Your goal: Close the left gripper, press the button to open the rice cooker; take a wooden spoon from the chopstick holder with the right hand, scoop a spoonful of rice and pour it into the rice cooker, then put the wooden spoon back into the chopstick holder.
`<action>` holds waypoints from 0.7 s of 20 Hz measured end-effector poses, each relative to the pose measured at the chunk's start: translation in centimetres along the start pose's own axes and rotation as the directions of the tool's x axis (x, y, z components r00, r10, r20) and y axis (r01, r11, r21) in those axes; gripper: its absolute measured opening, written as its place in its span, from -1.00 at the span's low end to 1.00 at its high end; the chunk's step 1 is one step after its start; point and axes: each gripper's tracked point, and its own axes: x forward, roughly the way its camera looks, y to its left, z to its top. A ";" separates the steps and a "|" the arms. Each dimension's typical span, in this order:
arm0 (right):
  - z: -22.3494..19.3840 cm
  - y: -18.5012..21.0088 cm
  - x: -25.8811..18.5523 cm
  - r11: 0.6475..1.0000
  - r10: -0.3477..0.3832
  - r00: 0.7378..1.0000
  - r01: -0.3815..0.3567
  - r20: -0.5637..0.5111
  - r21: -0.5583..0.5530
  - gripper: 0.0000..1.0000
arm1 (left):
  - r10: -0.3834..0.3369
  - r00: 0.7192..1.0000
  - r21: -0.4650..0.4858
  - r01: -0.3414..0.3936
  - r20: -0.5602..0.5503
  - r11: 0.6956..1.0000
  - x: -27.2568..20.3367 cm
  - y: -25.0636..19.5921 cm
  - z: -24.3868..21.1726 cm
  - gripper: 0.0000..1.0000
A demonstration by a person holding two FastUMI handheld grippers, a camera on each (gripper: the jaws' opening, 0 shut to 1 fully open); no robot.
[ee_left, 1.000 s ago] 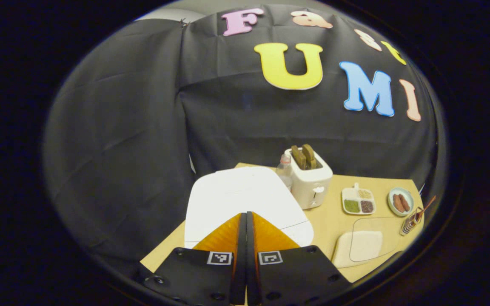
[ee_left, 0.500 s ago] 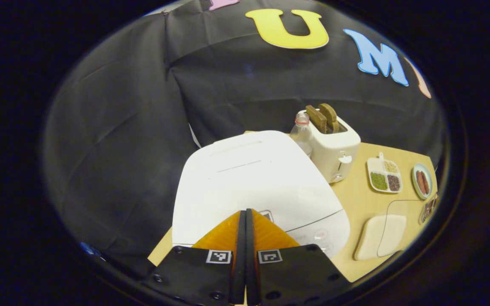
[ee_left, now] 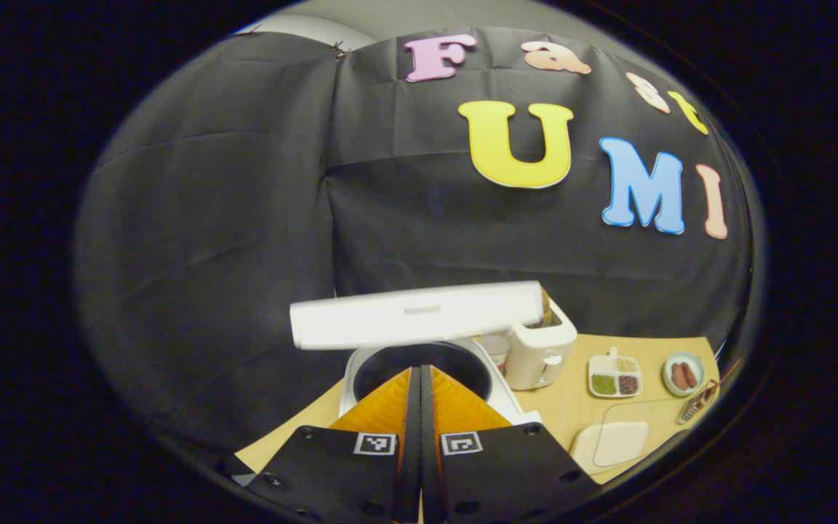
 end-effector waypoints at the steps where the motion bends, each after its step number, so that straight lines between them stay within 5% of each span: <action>1: 0.0 -0.2 -0.1 1.000 0.003 1.000 -0.003 0.005 0.000 0.92 | -0.016 1.000 -0.039 0.017 0.009 0.999 -1.4 0.0 0.3 -0.84; 9: -3.9 -5.7 2.1 0.997 -0.022 0.999 0.025 -0.043 0.075 0.92 | -0.089 0.970 -0.117 0.118 0.226 0.986 -11.5 0.9 5.3 -0.87; 11: -4.9 -7.3 2.8 0.996 -0.020 0.998 0.024 -0.053 0.091 0.92 | -0.086 0.979 -0.097 0.105 0.183 0.990 -11.5 0.9 3.2 -0.96; 13: -6.1 -8.6 3.7 0.996 -0.011 0.998 0.017 -0.067 0.088 0.92 | -0.031 0.989 -0.097 0.045 0.143 0.994 -12.2 2.1 1.5 -0.84; 14: -6.8 -9.6 4.3 0.996 -0.013 0.997 0.019 -0.074 0.087 0.92 | -0.016 0.986 -0.114 0.035 0.166 0.993 -12.7 2.1 2.2 -0.47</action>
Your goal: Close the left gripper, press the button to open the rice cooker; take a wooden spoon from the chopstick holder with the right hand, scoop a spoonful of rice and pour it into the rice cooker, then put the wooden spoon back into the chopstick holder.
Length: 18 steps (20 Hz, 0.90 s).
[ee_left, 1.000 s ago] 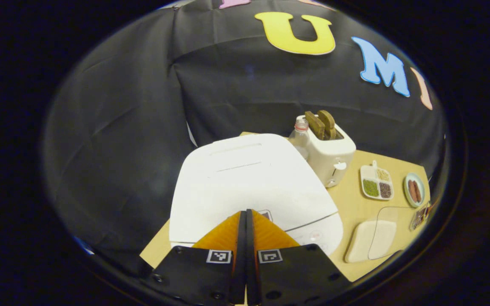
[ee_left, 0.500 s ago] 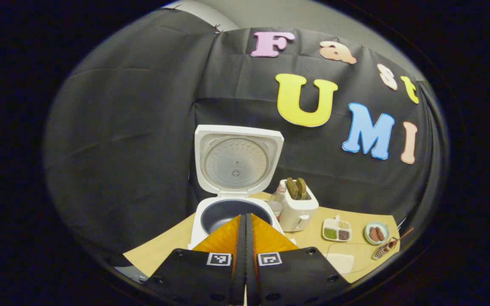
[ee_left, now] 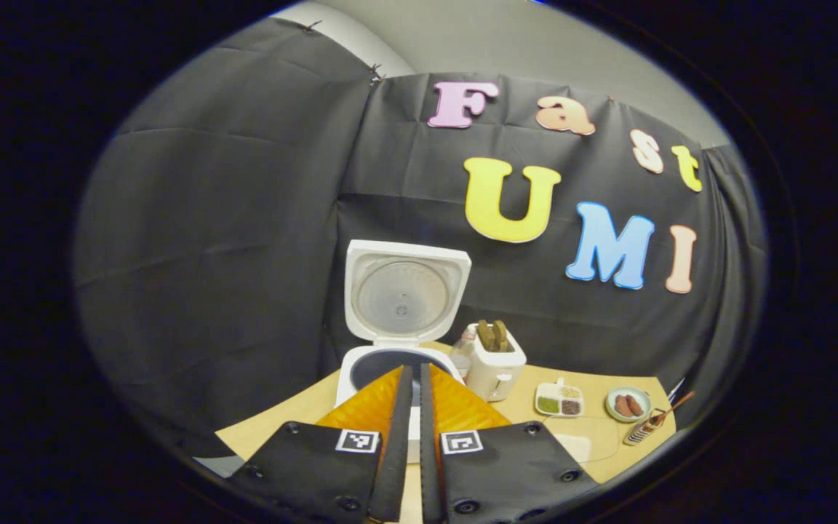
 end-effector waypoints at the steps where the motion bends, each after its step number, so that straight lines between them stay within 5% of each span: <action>1: -0.5 -0.9 0.7 1.000 -0.002 1.000 0.002 -0.010 0.007 0.91 | 0.000 0.999 -0.013 0.000 0.034 1.000 -0.7 -0.6 0.9 -0.66; 5: -3.1 -3.3 3.9 0.998 0.015 0.999 -0.013 -0.045 0.059 0.92 | -0.015 0.997 0.029 0.013 0.070 0.999 -2.8 -3.1 0.8 -0.61; 7: -4.5 -5.1 6.1 0.997 0.011 0.998 -0.007 -0.059 0.071 0.92 | -0.047 0.996 0.040 0.044 0.081 0.998 -4.2 -5.2 1.2 -0.27; 9: -6.5 -7.4 8.7 0.995 -0.008 0.996 0.016 -0.084 0.095 0.92 | -0.055 0.995 0.053 0.051 0.080 0.997 -6.3 -6.6 1.2 0.28; 13: -10.6 -11.2 13.8 0.976 -0.021 0.988 0.053 -0.151 0.210 0.92 | -0.036 0.996 0.098 0.028 0.080 0.995 -9.9 -7.5 1.3 0.86; 18: -15.1 -14.1 20.0 0.944 -0.035 0.979 0.098 -0.202 0.315 0.94 | -0.016 0.996 0.122 0.005 0.087 0.993 -12.7 -8.8 1.7 0.86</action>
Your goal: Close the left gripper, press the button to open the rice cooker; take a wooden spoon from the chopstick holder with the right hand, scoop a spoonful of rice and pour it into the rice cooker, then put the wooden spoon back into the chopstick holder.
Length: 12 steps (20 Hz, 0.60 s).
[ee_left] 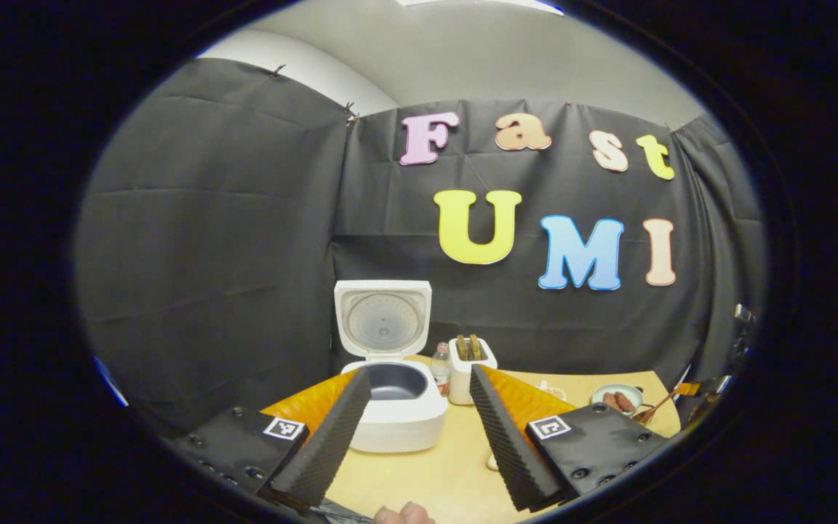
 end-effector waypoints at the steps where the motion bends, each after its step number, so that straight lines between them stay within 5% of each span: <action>1: -0.4 -0.6 1.2 1.000 -0.006 1.000 0.006 -0.010 0.024 0.97 | 0.001 1.000 -0.005 -0.001 -0.005 1.000 -0.4 -0.8 0.2 0.87; 9: -2.0 -2.7 9.3 0.988 -0.026 0.998 0.036 -0.063 0.153 0.92 | 0.006 0.996 0.119 0.005 -0.090 0.993 -2.4 -3.4 -1.1 0.87; 10: -2.4 -3.0 9.6 0.986 -0.036 0.997 0.047 -0.073 0.162 0.82 | 0.002 0.995 0.128 0.011 -0.101 0.992 -2.5 -3.8 -1.3 0.87; 11: -2.6 -2.8 10.1 0.983 -0.031 0.996 0.046 -0.087 0.180 0.49 | -0.004 0.994 0.133 0.019 -0.109 0.991 -2.5 -4.2 -1.3 0.87; 12: -2.6 -2.5 10.4 0.980 -0.018 0.996 0.035 -0.090 0.195 0.55 | -0.009 0.993 0.139 0.025 -0.114 0.990 -2.7 -4.5 -1.3 0.87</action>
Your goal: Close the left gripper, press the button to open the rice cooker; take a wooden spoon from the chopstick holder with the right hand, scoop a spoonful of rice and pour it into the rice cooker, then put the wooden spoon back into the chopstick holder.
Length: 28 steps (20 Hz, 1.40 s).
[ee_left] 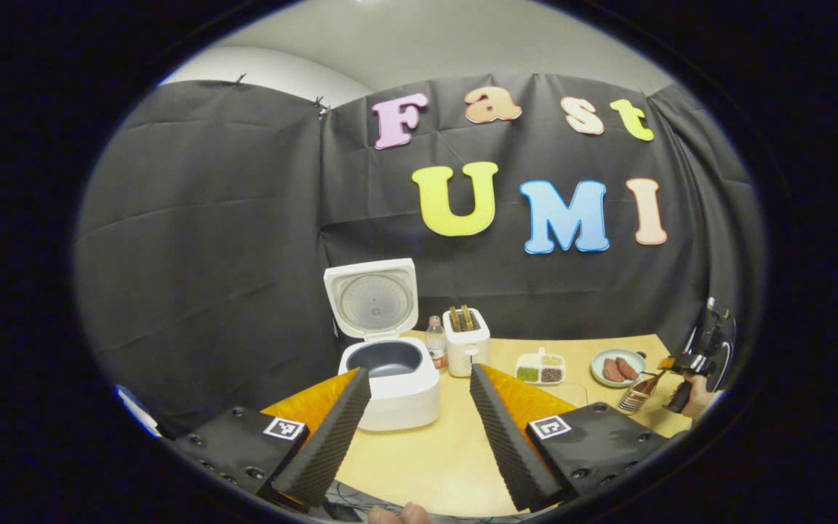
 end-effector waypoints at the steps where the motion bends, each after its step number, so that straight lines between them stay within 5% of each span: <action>1: 0.1 0.0 0.5 1.000 -0.010 1.000 0.010 0.002 0.013 0.46 | -0.004 1.000 0.009 0.004 -0.008 1.000 0.0 -0.2 -0.1 0.87; 3: -0.3 0.6 0.2 0.999 0.010 1.000 -0.009 -0.014 0.038 -0.36 | -0.018 0.999 0.012 0.019 -0.027 1.000 -0.1 -0.8 -0.9 0.89; 8: 0.0 2.7 -0.9 0.993 0.085 0.996 -0.083 -0.016 0.079 -0.69 | -0.033 0.999 0.006 0.033 -0.030 0.999 -1.3 -0.4 -1.6 0.89; 13: 0.9 2.8 -2.8 0.993 0.087 0.996 -0.086 -0.005 0.076 -0.68 | -0.001 1.000 -0.050 0.000 -0.024 0.999 -3.2 2.3 -2.3 0.89; 17: 2.5 4.8 -5.9 0.994 0.104 0.994 -0.104 0.024 -0.027 -0.69 | -0.003 1.000 -0.097 0.002 -0.010 0.995 -3.8 4.0 -2.8 0.89; 28: 0.6 19.3 -16.4 0.946 0.195 0.979 -0.174 0.051 -0.274 -0.69 | -0.064 0.992 -0.239 0.088 0.106 0.967 -4.3 14.0 -2.8 0.94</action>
